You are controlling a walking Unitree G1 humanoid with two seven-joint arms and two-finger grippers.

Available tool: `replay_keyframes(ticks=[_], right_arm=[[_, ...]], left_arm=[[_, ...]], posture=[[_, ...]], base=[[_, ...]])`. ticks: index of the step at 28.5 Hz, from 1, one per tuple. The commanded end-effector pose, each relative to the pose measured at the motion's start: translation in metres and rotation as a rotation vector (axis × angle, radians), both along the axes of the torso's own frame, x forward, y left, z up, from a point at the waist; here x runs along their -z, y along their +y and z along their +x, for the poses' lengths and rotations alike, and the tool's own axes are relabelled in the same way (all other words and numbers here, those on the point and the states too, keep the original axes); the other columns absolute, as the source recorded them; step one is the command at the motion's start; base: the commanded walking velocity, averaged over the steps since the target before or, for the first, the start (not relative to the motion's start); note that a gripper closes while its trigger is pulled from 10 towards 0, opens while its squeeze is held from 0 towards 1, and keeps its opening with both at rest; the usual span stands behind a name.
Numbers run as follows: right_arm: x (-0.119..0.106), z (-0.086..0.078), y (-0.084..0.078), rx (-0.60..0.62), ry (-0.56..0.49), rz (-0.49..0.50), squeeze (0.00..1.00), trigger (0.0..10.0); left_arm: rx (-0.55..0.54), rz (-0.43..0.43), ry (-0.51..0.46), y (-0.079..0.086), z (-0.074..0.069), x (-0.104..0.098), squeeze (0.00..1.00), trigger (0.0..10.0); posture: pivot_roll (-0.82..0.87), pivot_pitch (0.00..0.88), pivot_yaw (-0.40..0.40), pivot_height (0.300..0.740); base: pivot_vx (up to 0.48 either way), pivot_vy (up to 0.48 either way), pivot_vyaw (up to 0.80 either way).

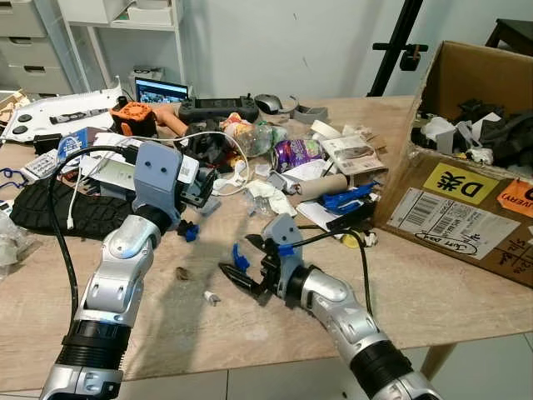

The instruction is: Picking trash to rubbish bin

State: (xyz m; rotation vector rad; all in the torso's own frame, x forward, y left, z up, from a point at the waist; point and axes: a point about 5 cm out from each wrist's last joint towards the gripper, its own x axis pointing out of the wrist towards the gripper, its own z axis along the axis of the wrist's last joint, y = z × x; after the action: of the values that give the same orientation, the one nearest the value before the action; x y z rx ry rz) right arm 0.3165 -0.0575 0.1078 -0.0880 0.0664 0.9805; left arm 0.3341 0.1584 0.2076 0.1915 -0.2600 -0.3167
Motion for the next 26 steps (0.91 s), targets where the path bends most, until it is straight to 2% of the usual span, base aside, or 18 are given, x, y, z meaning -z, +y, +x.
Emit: replay_keyframes(ticks=[1, 4, 7, 15, 19, 23, 26], right_arm=[[0.015, -0.008, 0.002, -0.063, 0.070, -0.048, 0.00, 10.0], [0.016, -0.007, 0.001, -0.090, 0.079, -0.057, 0.00, 10.0], [0.017, -0.007, 0.000, -0.090, 0.068, -0.068, 0.00, 10.0], [0.016, 0.004, -0.007, -0.012, 0.063, -0.032, 0.00, 10.0], [0.013, 0.016, -0.009, 0.061, 0.070, -0.008, 0.00, 10.0], [0.012, 0.020, -0.009, 0.066, 0.076, -0.014, 0.00, 10.0], [0.010, 0.021, -0.004, 0.040, 0.085, -0.010, 0.00, 10.0]], left_arm=[[0.002, 0.017, -0.008, 0.001, -0.003, 0.000, 0.00, 10.0], [0.000, 0.020, -0.008, 0.002, -0.001, -0.001, 0.00, 10.0], [-0.001, 0.015, -0.008, 0.002, -0.001, -0.001, 0.00, 10.0], [0.011, 0.012, -0.006, -0.002, 0.001, -0.001, 0.00, 10.0], [0.019, 0.017, -0.010, -0.005, 0.004, -0.004, 0.00, 10.0], [0.022, 0.016, -0.016, -0.005, 0.003, -0.007, 0.00, 10.0], [0.022, 0.022, -0.015, -0.004, 0.002, -0.008, 0.00, 10.0]], posture=[[0.08, 0.076, 0.024, 0.740], [0.08, 0.097, 0.021, 0.740], [0.08, 0.081, 0.026, 0.740], [0.08, 0.084, 0.029, 0.740], [0.10, 0.124, 0.022, 0.740], [0.10, 0.125, 0.018, 0.740], [0.12, 0.171, 0.010, 0.740]], base=[[0.000, 0.000, 0.00], [0.000, 0.000, 0.00], [0.000, 0.000, 0.00], [0.000, 0.000, 0.00], [0.000, 0.000, 0.00], [0.000, 0.000, 0.00], [0.000, 0.000, 0.00]])
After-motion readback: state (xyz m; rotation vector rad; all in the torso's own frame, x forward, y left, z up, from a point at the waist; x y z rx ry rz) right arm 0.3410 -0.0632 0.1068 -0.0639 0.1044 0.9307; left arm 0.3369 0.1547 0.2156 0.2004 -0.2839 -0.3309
